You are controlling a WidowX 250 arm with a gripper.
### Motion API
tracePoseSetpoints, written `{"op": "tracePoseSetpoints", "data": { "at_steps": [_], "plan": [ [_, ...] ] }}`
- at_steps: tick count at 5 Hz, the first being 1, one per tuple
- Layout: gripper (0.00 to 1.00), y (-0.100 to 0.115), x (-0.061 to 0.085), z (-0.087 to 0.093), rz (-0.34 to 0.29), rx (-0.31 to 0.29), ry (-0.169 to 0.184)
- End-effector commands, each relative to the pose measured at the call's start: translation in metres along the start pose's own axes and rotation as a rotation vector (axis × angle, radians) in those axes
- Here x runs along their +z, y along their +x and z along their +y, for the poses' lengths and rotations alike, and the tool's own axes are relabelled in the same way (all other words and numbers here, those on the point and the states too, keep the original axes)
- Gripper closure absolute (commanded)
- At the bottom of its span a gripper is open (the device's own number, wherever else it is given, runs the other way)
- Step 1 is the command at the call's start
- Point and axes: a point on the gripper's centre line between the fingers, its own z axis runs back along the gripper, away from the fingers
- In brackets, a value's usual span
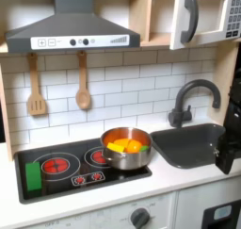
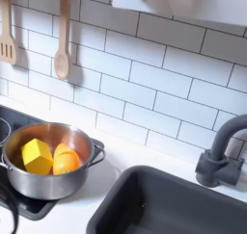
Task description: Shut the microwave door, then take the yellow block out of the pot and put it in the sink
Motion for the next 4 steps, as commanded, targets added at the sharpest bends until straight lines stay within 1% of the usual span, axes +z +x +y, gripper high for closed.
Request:
{"op": "tracePoseSetpoints", "data": {
  "at_steps": [1,2,3,4],
  "plan": [
    [0.0,0.0,0.0,0.0,0.0,0.0,0.0],
    [0.0,0.011,-0.008,0.005,0.005,0.006,0.042],
    [0.0,0.02,-0.01,0.015,-0.006,0.007,0.066],
    [0.0,0.03,-0.006,0.034,-0.026,0.04,0.102]
  ]
}}
